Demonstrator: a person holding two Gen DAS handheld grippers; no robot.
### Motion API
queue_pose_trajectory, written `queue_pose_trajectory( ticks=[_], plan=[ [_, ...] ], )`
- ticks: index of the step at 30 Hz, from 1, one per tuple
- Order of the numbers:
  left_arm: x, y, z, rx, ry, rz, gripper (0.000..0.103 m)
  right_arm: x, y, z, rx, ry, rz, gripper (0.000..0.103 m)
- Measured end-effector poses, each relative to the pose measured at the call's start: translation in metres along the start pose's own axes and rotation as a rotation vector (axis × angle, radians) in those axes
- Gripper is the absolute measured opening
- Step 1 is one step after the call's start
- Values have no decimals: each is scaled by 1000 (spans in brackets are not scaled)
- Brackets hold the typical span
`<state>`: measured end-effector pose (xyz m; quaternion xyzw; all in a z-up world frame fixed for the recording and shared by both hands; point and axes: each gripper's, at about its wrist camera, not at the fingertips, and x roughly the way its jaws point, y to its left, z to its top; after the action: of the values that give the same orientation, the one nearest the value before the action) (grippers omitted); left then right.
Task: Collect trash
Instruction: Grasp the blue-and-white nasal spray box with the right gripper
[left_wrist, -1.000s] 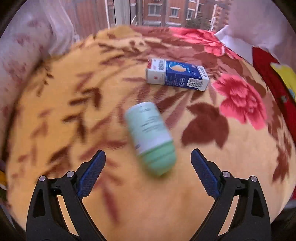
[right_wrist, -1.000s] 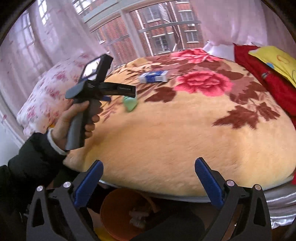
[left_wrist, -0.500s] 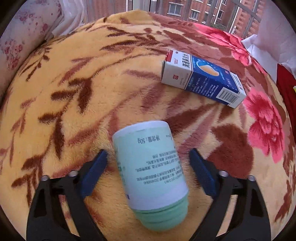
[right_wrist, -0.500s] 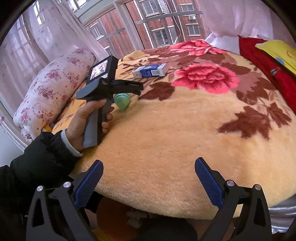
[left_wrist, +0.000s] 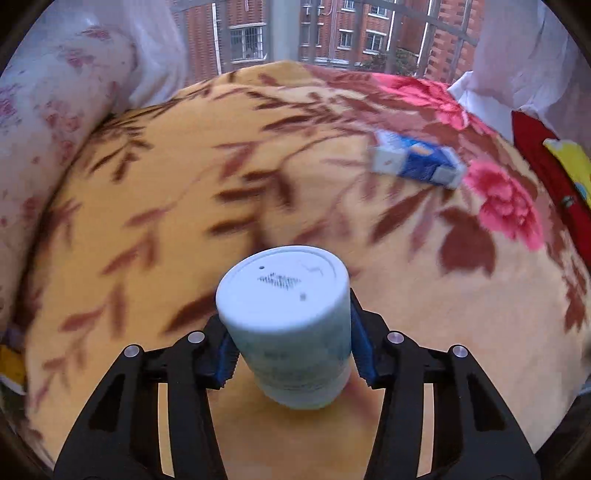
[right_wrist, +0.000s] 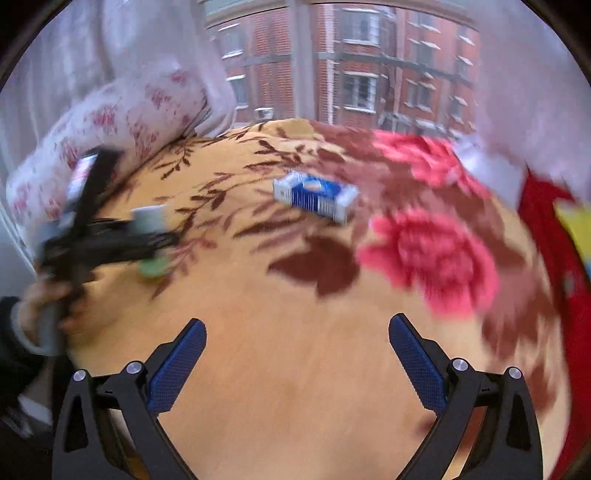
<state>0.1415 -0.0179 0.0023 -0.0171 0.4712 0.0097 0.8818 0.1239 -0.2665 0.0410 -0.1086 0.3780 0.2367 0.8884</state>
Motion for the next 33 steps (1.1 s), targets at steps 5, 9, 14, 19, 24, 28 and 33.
queue_pose_trajectory(
  ticks=[5,9,14,19,24,28,33],
  plan=[
    [1,23,-13,-18,-50,7,50,70,-2,64,-205,62,39,98],
    [11,4,-21,62,-102,106,51,130,-2,109,-310,160,19,98],
    [31,16,-20,22,-23,39,48,181,-1,138,-413,231,79,98],
    [32,14,-21,27,-30,43,48,233,-8,149,-411,324,131,94],
    [32,16,-22,15,-34,27,48,249,-24,146,-246,394,205,73],
    [30,20,-22,-7,-44,-2,48,219,-16,135,-193,366,150,56],
    [21,30,-23,-55,-83,-62,47,178,4,105,-148,317,90,55]
  ],
)
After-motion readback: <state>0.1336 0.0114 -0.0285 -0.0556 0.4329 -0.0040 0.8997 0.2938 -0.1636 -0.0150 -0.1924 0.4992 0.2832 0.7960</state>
